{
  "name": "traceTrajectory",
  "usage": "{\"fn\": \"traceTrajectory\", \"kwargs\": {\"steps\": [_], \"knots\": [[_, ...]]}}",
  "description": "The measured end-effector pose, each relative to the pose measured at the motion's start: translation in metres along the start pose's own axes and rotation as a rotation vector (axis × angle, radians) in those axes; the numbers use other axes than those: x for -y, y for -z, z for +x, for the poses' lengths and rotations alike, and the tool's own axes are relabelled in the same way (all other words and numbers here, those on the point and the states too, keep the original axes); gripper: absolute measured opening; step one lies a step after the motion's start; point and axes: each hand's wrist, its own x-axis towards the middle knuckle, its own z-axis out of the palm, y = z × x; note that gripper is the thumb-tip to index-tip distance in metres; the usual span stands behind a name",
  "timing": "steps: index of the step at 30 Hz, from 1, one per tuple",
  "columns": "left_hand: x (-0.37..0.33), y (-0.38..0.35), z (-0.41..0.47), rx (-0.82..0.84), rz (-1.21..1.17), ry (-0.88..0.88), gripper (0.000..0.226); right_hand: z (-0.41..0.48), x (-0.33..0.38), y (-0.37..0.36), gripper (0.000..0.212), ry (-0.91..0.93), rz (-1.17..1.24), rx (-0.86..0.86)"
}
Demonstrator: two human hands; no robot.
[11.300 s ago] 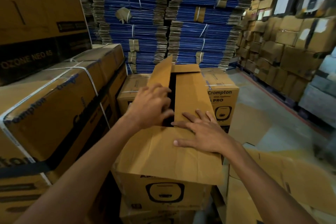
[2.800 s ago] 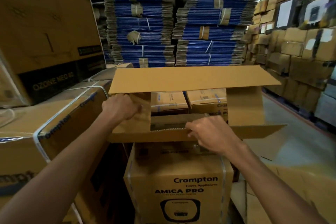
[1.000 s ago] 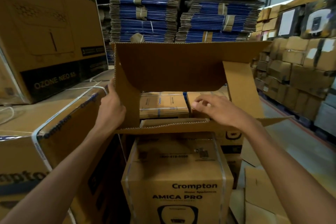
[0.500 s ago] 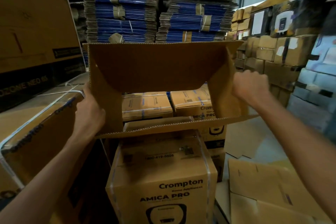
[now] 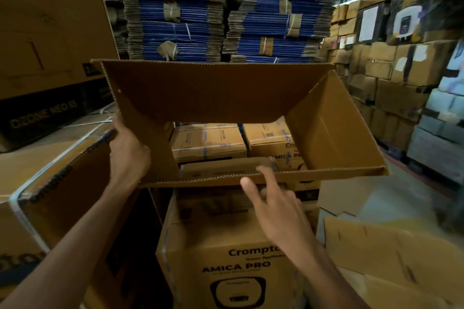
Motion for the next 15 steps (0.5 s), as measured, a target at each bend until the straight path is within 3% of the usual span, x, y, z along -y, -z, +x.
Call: {"fn": "traceTrajectory", "kwargs": {"steps": [3, 8, 15], "knots": [[-0.002, 0.003, -0.011, 0.027, 0.023, -0.048, 0.077, 0.026, -0.007, -0.003, 0.074, -0.019, 0.153, -0.171], [-0.011, 0.005, -0.026, 0.123, 0.087, -0.116, 0.075, 0.07, -0.007, 0.019, 0.025, -0.004, 0.143, -0.314], [-0.059, -0.006, -0.044, 0.401, 0.183, -0.232, 0.068, 0.141, -0.002, 0.059, 0.019, 0.02, 0.106, -0.398]]}}
